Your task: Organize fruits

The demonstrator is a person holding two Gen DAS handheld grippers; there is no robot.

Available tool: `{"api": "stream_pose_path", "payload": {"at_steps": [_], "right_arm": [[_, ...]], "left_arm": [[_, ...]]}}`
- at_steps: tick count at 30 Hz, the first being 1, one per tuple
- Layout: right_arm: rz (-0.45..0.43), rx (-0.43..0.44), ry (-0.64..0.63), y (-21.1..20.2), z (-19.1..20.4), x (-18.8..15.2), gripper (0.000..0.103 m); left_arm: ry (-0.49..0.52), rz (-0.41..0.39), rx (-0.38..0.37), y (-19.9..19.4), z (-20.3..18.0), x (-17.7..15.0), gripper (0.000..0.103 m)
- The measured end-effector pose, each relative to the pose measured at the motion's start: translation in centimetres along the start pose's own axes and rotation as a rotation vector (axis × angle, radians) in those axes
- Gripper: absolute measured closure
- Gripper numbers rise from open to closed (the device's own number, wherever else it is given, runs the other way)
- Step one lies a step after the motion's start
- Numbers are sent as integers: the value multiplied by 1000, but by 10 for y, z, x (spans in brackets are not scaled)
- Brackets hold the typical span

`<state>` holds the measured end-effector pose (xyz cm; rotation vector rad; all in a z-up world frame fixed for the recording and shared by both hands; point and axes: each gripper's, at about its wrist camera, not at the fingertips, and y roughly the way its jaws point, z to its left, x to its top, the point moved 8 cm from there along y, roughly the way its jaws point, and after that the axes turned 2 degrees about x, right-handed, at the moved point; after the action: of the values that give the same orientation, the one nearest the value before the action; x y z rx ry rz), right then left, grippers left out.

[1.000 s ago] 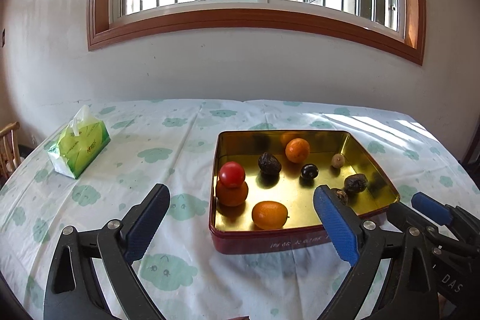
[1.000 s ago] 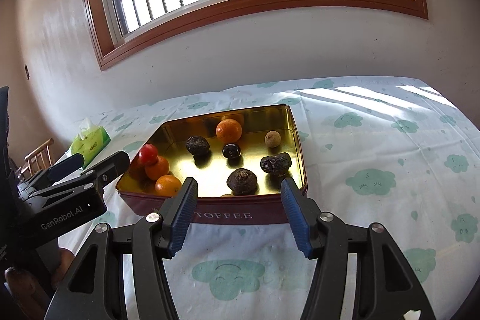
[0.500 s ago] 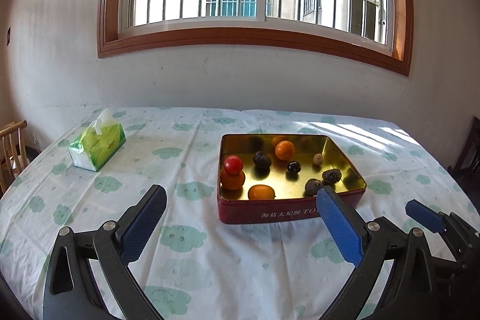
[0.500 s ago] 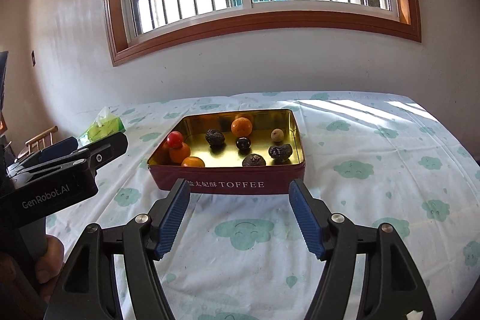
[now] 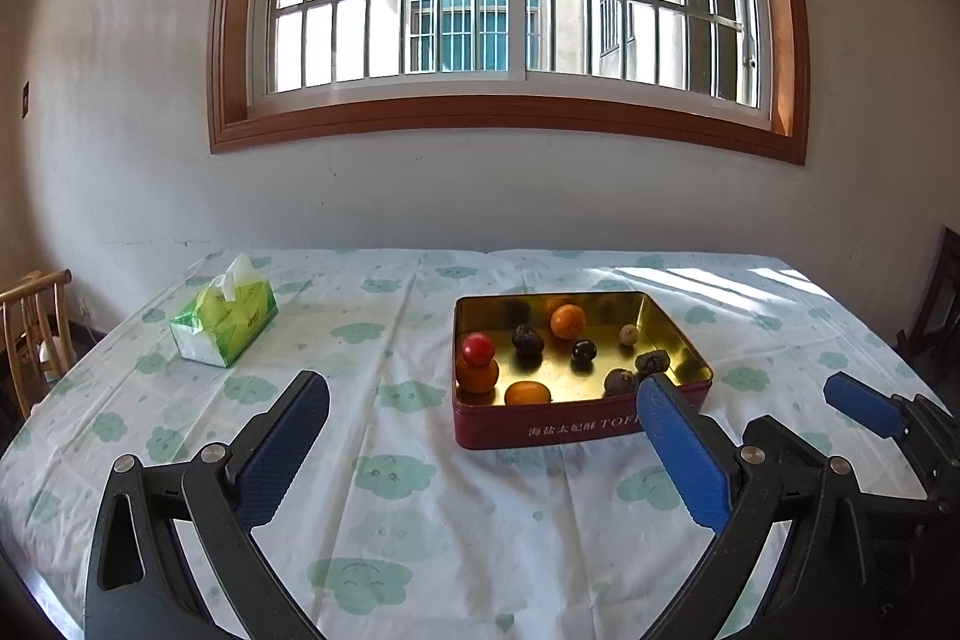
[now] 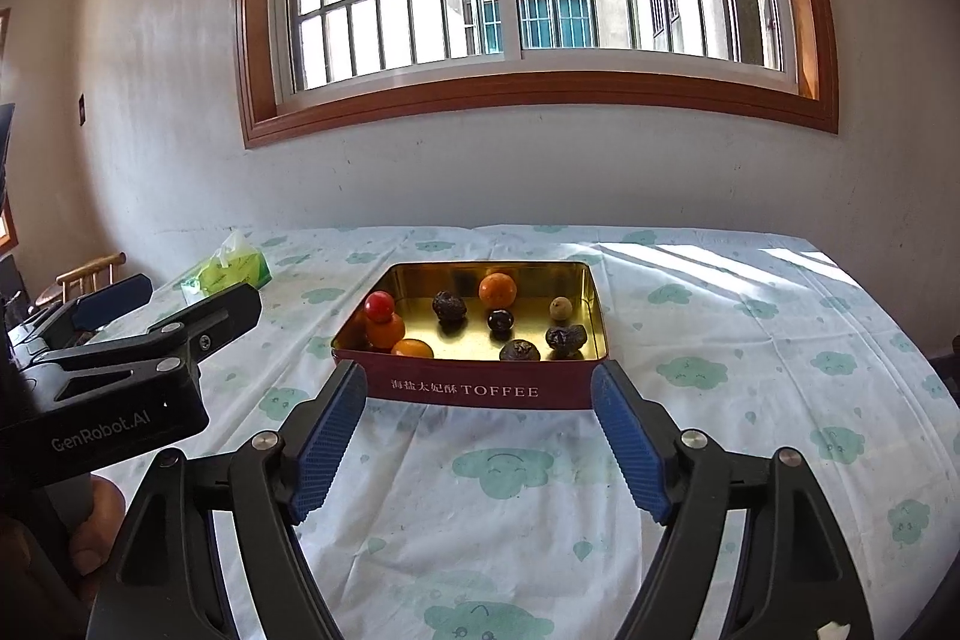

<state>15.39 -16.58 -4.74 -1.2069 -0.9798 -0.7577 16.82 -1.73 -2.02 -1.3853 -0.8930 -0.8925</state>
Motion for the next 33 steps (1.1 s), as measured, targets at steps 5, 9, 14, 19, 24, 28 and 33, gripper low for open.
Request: {"api": "stream_pose_path", "payload": {"at_steps": [5,9,14,19,24,28,33], "right_arm": [[-14,-6,-12,-8,4,2,24],[-22,-9,-18,-12,7,4,24],[-38,-13,-22,-15,9,9,20],[-48,-15,-29,-19,11,11,19],[-50,-17,-34,-20,13,11,18],[-53,-18,-33,-21,14,11,17],[-53,-18,-33,-21,13,11,16]], "left_arm": [[-6,-19,5,-9,5,5,1],[-7,-33,10,-15,7,8,1],[-11,-47,16,-21,10,11,1],[-5,-60,22,-26,11,13,1],[-6,-63,22,-28,12,13,1],[-4,-66,26,-31,13,14,1],[-5,-67,27,-32,13,14,1]]}}
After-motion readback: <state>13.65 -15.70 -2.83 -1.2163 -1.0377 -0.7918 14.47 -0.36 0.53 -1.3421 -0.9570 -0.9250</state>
